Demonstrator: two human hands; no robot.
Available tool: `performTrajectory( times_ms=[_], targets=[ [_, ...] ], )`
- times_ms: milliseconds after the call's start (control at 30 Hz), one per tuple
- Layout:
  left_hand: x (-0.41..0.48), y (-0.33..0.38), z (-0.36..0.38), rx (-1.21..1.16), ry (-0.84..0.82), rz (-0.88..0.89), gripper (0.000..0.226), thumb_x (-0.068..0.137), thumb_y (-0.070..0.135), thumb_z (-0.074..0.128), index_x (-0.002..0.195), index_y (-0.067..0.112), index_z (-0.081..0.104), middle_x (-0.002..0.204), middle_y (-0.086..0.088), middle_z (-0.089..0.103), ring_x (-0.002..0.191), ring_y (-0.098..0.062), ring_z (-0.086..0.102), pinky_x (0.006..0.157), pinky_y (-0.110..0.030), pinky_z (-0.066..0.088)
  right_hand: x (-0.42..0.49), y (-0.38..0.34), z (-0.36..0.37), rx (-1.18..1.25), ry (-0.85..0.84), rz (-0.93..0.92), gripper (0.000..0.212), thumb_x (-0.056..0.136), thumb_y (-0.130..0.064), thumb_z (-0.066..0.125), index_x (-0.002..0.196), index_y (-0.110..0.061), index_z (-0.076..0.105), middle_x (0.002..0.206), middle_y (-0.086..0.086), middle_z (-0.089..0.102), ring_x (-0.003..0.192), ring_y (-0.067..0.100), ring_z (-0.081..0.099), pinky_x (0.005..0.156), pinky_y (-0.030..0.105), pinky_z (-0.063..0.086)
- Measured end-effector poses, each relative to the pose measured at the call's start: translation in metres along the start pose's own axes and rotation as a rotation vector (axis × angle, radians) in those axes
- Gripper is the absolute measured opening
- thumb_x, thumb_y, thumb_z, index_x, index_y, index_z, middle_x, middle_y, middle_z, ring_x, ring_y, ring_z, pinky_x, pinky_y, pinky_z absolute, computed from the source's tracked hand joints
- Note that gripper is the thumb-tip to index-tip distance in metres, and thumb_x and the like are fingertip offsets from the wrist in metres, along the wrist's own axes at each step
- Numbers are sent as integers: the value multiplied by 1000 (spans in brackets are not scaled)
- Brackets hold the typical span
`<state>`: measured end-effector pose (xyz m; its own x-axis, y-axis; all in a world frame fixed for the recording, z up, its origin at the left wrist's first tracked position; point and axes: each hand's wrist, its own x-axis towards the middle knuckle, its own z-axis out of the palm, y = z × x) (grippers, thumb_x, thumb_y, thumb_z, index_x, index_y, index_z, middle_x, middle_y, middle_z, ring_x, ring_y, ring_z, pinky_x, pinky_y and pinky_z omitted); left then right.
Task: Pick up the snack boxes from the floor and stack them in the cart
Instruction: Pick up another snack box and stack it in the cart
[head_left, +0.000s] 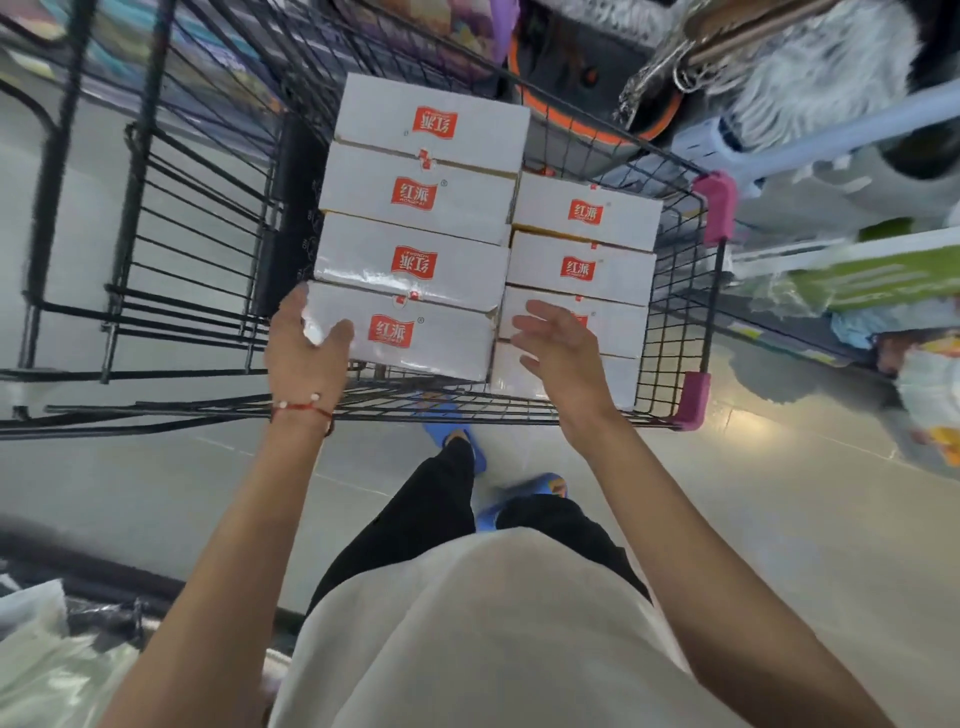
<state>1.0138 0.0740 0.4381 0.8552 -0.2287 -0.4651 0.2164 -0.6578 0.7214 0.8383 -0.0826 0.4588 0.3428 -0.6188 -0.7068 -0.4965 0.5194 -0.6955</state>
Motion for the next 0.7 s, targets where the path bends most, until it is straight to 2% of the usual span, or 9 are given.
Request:
performTrajectory(
  times_ms=[100, 233, 267, 367, 400, 467, 533, 633, 700],
  targets=[
    [-28, 11, 7, -75, -71, 39, 51, 96, 14, 65, 144, 15, 50, 144, -2, 53, 128, -16, 50, 98, -21, 41, -23, 4, -25, 134, 34, -21, 28, 101, -3, 58, 119, -24, 66, 129, 6, 69, 125, 27, 63, 114, 44, 47],
    [-67, 23, 29, -89, -215, 149, 38, 95, 7, 64, 132, 13, 60, 129, -5, 64, 115, -20, 62, 80, -4, 45, -56, 25, -61, 257, 98, -69, 31, 98, -2, 62, 125, -17, 69, 123, 7, 73, 124, 31, 65, 107, 41, 50],
    [-79, 27, 36, -81, -246, 174, 37, 95, 6, 63, 131, 13, 61, 129, -5, 64, 111, -17, 64, 79, -3, 46, -64, 32, -71, 285, 122, -80, 31, 98, -3, 63, 126, -16, 68, 122, 8, 74, 122, 31, 66, 105, 39, 51],
    [-120, 42, 59, -58, -335, 241, 35, 97, 11, 62, 131, 17, 62, 126, 3, 66, 98, 7, 61, 75, -2, 45, -95, 53, -104, 376, 168, -110, 29, 98, -2, 62, 124, -14, 68, 110, 0, 77, 111, 21, 71, 97, 30, 54],
    [-132, 47, 66, -59, -352, 253, 33, 97, 12, 62, 129, 19, 63, 124, 6, 66, 97, 10, 61, 76, -5, 46, -104, 58, -112, 410, 170, -120, 28, 98, -1, 62, 122, -14, 68, 105, -4, 77, 106, 15, 71, 93, 25, 55],
    [-162, 57, 83, -77, -399, 283, 28, 96, 11, 62, 123, 18, 66, 120, 4, 68, 102, -1, 63, 87, -19, 51, -125, 72, -136, 476, 196, -135, 26, 98, -1, 61, 120, -13, 69, 101, -7, 76, 99, 9, 71, 85, 19, 55],
    [-196, 63, 105, -78, -475, 306, 26, 95, 9, 62, 119, 17, 67, 121, -1, 68, 105, -12, 63, 99, -37, 50, -150, 90, -163, 542, 249, -148, 23, 99, -5, 62, 120, -12, 70, 102, -6, 76, 99, 12, 71, 89, 24, 54],
    [-247, 67, 137, -28, -604, 363, 24, 95, 12, 63, 116, 22, 68, 121, 2, 69, 112, -12, 63, 106, -40, 48, -184, 116, -204, 639, 348, -169, 19, 98, -9, 64, 114, -16, 71, 103, -1, 76, 99, 14, 71, 101, 37, 51],
    [-278, 66, 160, 23, -678, 406, 23, 95, 16, 65, 116, 24, 69, 118, 5, 70, 114, -12, 64, 107, -42, 47, -205, 134, -230, 698, 428, -172, 24, 92, -16, 70, 116, -15, 70, 109, 8, 75, 102, 17, 71, 104, 40, 51]
  ],
)
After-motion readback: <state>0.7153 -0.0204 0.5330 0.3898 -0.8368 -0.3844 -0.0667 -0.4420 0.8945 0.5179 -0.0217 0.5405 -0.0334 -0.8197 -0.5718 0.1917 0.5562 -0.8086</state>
